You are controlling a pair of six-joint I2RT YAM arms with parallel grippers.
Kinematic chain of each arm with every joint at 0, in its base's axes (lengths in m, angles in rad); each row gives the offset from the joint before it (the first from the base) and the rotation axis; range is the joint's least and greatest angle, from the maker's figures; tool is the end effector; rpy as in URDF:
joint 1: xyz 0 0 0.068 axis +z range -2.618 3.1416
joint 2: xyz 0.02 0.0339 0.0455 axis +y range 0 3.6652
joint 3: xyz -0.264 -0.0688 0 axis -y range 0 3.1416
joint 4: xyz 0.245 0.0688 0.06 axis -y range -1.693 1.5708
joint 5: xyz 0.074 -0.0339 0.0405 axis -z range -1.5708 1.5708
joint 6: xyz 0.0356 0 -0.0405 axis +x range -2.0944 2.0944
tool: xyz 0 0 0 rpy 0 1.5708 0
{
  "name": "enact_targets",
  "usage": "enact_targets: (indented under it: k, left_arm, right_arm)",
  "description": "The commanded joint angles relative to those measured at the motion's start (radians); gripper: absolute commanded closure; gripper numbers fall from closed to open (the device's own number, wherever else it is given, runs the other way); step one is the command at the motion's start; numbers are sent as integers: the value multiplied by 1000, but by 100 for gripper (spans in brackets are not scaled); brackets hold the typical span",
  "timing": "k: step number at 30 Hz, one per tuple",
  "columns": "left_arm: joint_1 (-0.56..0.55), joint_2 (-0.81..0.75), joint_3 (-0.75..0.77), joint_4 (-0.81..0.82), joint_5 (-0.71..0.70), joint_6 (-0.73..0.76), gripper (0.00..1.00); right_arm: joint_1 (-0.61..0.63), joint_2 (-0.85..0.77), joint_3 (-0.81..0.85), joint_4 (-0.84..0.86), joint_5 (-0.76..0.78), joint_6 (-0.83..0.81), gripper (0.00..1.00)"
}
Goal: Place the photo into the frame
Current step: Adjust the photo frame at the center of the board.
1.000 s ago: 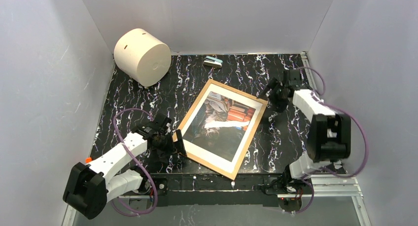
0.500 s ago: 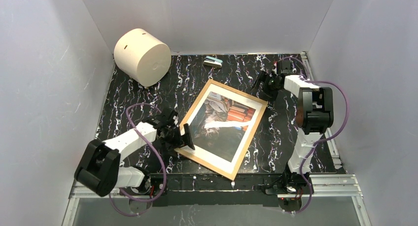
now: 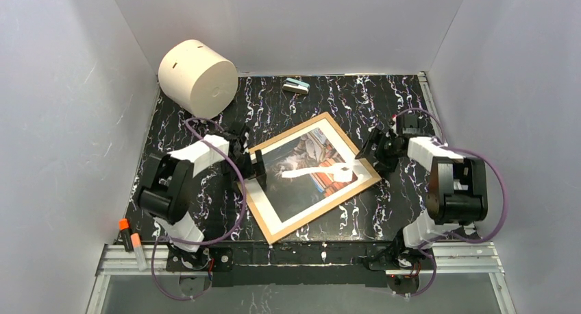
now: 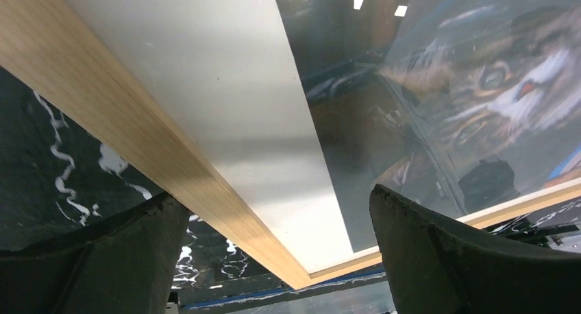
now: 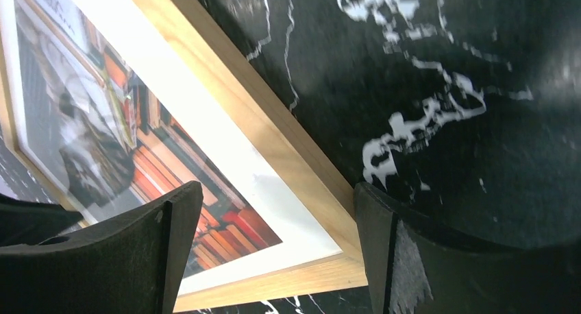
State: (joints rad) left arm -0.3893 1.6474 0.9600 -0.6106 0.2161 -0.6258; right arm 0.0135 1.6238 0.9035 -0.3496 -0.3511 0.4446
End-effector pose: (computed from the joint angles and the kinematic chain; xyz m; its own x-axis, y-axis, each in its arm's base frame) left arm 0.2718 -0.1198 0.1629 -0.9706 -0.2202 -0.0974 -0.1781 0.9287 -0.3252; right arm 0.3091 0.0164 0.1664 -0.8683 0.3922 -0.3038 0.2167 0.8507 0.4789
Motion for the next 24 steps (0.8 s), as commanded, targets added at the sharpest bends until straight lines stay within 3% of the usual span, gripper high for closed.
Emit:
enact_targets:
  k: [1, 11, 14, 19, 24]
  left_arm:
    - [-15, 151, 144, 296, 133, 76, 2]
    - [-14, 353, 287, 442, 212, -8, 2]
    - [-17, 399, 339, 434, 206, -3, 2]
    - [-16, 330, 352, 262, 29, 90, 2]
    - [-15, 152, 255, 156, -144, 138, 2]
  right_arm:
    - [42, -110, -151, -53, -301, 141, 13]
    - [76, -273, -341, -31, -490, 266, 18]
    - [99, -282, -333, -135, -495, 231, 18]
    - [98, -304, -204, -401, -183, 138, 19]
    - [97, -386, -28, -459, 107, 194, 15]
